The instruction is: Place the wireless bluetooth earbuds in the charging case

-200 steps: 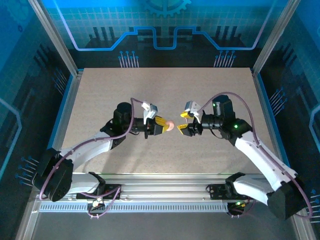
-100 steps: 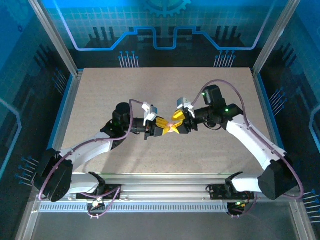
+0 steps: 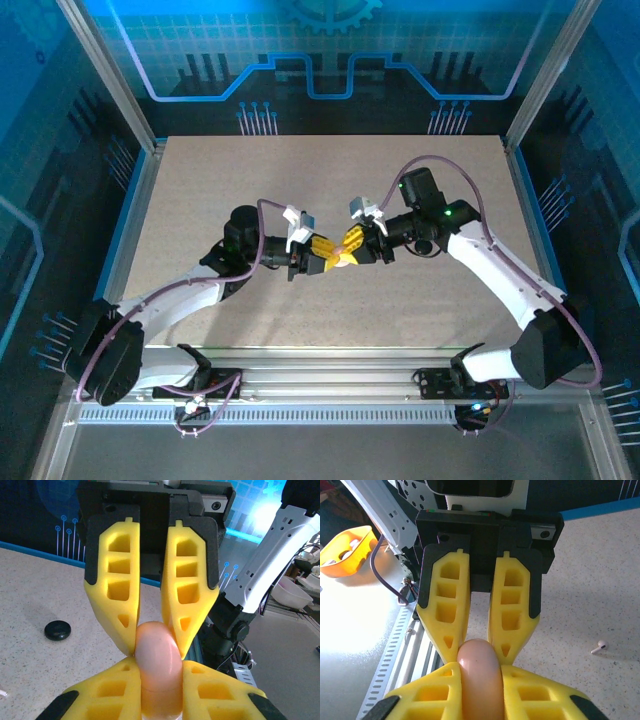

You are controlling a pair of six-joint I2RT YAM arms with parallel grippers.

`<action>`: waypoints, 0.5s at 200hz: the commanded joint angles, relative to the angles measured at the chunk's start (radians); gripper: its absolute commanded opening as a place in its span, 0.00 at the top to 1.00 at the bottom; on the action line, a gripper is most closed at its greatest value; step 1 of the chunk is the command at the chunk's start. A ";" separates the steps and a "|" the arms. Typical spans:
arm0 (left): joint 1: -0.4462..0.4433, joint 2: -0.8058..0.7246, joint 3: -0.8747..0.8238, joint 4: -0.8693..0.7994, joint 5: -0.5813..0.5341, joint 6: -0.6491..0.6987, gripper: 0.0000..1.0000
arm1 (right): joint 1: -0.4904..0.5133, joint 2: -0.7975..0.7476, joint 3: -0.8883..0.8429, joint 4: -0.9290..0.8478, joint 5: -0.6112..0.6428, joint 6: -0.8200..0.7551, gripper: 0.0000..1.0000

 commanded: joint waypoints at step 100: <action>-0.025 -0.030 -0.032 0.010 -0.037 0.095 0.47 | -0.004 -0.090 -0.002 0.021 0.019 0.054 0.87</action>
